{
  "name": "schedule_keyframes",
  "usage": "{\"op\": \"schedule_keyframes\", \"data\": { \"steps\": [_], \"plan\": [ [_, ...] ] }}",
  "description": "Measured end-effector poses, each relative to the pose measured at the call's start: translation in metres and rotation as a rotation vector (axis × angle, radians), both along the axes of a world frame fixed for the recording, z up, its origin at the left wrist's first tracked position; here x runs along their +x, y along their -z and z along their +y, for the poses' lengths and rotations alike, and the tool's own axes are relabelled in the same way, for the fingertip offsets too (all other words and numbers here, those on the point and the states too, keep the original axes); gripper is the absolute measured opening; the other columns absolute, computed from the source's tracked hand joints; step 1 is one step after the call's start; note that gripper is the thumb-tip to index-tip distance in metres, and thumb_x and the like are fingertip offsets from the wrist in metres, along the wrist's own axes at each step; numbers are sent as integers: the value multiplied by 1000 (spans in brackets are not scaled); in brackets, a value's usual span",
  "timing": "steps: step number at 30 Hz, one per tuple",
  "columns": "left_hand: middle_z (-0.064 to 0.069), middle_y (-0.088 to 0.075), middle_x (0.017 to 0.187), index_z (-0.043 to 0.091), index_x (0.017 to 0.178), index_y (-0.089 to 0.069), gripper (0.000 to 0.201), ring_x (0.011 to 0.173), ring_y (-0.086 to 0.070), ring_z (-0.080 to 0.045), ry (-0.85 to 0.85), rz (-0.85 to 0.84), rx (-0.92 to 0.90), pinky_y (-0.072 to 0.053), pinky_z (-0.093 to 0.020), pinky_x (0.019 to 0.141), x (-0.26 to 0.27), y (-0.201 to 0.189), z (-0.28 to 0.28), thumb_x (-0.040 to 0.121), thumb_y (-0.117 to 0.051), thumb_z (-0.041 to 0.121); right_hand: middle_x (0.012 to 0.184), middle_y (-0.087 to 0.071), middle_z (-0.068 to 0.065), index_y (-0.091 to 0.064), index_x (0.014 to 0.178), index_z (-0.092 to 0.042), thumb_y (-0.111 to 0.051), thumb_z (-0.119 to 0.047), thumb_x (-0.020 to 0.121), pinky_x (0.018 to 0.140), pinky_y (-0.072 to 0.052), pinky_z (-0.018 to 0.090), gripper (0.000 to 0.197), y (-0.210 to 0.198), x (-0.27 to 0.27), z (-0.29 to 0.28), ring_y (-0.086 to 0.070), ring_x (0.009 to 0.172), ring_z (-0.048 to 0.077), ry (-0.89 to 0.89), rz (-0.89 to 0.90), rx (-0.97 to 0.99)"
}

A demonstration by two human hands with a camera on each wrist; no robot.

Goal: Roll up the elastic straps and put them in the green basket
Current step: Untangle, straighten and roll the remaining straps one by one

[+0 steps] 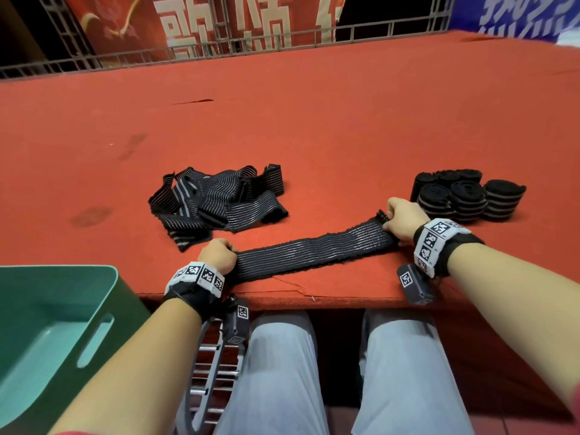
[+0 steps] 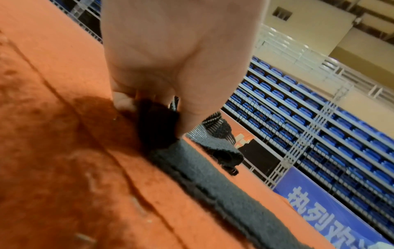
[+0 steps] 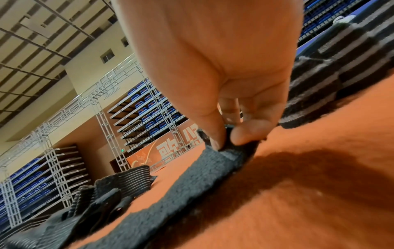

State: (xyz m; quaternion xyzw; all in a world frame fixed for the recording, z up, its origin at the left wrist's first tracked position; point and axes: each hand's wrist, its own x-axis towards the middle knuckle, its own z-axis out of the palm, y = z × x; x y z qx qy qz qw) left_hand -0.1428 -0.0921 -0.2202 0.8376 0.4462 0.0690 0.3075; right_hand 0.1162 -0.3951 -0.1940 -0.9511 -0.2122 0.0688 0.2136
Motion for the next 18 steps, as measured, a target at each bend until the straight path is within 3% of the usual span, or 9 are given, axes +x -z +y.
{"op": "schedule_keyframes", "data": {
  "steps": [5, 7, 10, 13, 15, 18],
  "plan": [
    [-5, -68, 93, 17, 78, -65, 16, 97, -64, -28, -48, -96, -68, -51, -37, 92, 6, 8, 1, 88, -59, 7, 92, -64, 11, -61, 90, -14, -73, -8, 85, 48, -59, 43, 14, 0, 22, 21, -68, 62, 33, 54, 24, 163],
    [-4, -69, 90, 18, 77, -65, 17, 95, -65, -27, -59, -139, -97, -52, -39, 93, 9, 11, 0, 87, -61, 4, 96, -68, 11, -67, 94, -17, -71, -8, 85, 55, -61, 45, 13, 0, 32, 33, -69, 59, 32, 45, -6, 173],
    [0, -67, 85, 21, 76, -65, 22, 86, -65, -21, -71, -205, -115, -51, -28, 78, 11, 15, -3, 88, -63, 2, 106, -69, 10, -67, 99, -24, -59, -2, 83, 76, -58, 42, 28, 1, 48, 52, -67, 81, 34, 33, -72, 190],
    [0, -66, 87, 21, 81, -67, 21, 76, -59, -11, -97, -266, -124, -41, -16, 61, 10, 15, -7, 90, -63, 3, 97, -64, 13, -57, 93, -22, -47, 5, 81, 69, -46, 34, 32, 1, 60, 69, -58, 80, 33, 44, -109, 241],
    [-1, -67, 90, 19, 86, -69, 17, 76, -60, -11, -123, -298, -144, -43, -18, 62, 9, 13, -8, 90, -63, 4, 97, -64, 13, -57, 92, -21, -44, 7, 80, 70, -46, 34, 33, 0, 69, 80, -56, 80, 31, 43, -106, 256],
    [-1, -69, 92, 20, 88, -69, 17, 81, -64, -14, -132, -325, -157, -49, -26, 72, 12, 13, -7, 89, -65, 4, 111, -66, 12, -64, 96, -23, -46, 6, 82, 81, -49, 35, 37, 1, 81, 97, -60, 94, 33, 38, -93, 246]
  ]
}}
